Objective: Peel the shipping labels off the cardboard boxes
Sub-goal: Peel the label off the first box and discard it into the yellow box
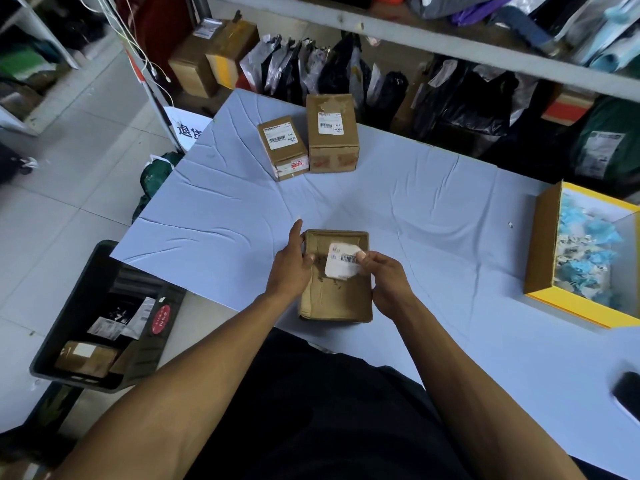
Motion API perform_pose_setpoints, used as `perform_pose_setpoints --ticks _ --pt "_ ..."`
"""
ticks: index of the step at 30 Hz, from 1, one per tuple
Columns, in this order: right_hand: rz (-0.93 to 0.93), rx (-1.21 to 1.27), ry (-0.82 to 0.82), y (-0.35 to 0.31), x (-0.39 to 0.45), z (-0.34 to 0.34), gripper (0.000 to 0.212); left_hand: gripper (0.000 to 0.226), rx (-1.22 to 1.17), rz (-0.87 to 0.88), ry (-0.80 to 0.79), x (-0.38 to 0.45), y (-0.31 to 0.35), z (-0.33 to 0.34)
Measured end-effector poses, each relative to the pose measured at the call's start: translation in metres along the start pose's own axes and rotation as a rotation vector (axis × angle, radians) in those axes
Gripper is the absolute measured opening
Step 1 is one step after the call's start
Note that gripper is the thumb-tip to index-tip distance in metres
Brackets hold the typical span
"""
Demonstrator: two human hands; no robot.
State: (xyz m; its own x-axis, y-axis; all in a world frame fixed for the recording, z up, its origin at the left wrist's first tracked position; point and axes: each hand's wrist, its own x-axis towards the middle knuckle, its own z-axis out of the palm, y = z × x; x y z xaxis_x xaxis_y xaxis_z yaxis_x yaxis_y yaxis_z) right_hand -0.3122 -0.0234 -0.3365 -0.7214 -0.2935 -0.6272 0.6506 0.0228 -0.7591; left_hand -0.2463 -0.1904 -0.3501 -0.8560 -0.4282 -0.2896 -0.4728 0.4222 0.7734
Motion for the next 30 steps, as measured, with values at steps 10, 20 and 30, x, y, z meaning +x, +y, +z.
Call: perform_pose_setpoints --ticks 10,20,30 --pt "-0.031 -0.025 0.013 -0.002 -0.001 0.001 0.041 0.074 0.002 0.047 0.002 0.000 0.000 0.000" --pt "-0.024 -0.103 0.041 -0.007 -0.007 0.004 0.030 0.078 0.019 0.071 -0.003 0.000 0.000 0.000" --pt "-0.081 -0.141 0.059 -0.012 -0.011 0.006 0.026 0.092 -0.042 0.080 -0.037 0.002 0.001 -0.002"
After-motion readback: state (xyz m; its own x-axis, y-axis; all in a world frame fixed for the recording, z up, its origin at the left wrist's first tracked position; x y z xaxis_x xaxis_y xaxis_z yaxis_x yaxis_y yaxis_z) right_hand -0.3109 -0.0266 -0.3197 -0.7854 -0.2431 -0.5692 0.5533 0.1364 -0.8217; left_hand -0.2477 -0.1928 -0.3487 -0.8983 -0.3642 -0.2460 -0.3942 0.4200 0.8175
